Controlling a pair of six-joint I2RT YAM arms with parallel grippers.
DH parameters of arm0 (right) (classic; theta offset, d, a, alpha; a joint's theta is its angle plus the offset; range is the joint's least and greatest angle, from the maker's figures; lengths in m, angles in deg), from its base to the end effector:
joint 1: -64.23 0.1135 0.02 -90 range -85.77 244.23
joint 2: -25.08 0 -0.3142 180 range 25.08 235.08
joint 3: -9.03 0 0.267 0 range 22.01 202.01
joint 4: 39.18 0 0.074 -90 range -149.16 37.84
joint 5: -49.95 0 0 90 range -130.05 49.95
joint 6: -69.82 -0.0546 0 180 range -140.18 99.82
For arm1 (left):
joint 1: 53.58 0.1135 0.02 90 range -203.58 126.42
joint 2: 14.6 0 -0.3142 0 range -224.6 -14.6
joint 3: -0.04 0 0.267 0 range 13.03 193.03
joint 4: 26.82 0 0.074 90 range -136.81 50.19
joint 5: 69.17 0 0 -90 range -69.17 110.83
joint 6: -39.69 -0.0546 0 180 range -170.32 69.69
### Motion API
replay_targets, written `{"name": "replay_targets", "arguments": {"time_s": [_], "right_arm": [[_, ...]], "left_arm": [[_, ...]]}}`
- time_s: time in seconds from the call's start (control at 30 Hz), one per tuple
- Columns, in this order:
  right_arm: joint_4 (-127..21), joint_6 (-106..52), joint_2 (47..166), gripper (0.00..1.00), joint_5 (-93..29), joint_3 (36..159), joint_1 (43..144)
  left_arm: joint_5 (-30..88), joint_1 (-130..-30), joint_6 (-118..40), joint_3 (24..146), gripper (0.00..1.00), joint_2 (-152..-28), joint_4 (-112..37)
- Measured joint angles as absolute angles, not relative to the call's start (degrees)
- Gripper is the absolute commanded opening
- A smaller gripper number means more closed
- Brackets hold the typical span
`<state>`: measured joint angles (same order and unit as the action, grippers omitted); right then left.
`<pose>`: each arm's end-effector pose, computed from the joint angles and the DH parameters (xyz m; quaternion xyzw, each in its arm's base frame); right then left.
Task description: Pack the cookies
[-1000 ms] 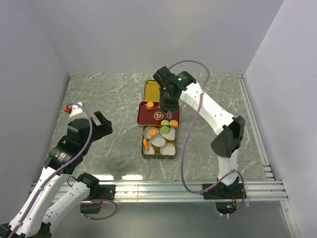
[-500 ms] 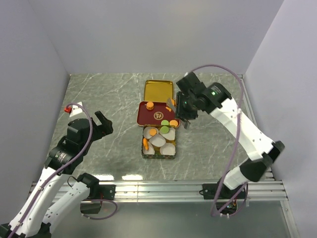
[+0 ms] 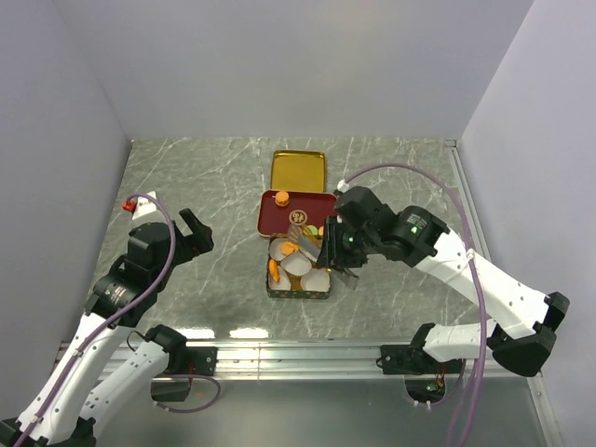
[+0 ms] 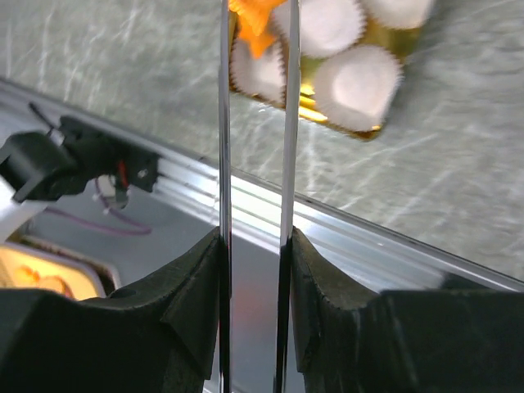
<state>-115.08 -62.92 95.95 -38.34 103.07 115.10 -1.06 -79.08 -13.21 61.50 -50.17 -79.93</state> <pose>0.1504 0.1875 0.4131 -0.0719 0.9447 0.2426 0.2084 0.1130 -0.0313 0.3558 -0.1831 0.8238 -0.1272 0.5212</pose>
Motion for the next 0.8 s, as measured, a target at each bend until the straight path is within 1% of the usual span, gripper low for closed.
{"name": "replay_targets", "arguments": {"time_s": [0.3,0.8], "right_arm": [[-109.8,-65.2,96.3,0.37,-36.1,96.4,118.5],[-109.4,-65.5,105.1,0.34,-38.4,95.9,118.5]], "left_arm": [[-1.0,-79.1,-13.2,61.5,0.99,-50.8,-79.9],[-1.1,-79.1,-13.2,61.5,0.99,-50.8,-79.9]]}}
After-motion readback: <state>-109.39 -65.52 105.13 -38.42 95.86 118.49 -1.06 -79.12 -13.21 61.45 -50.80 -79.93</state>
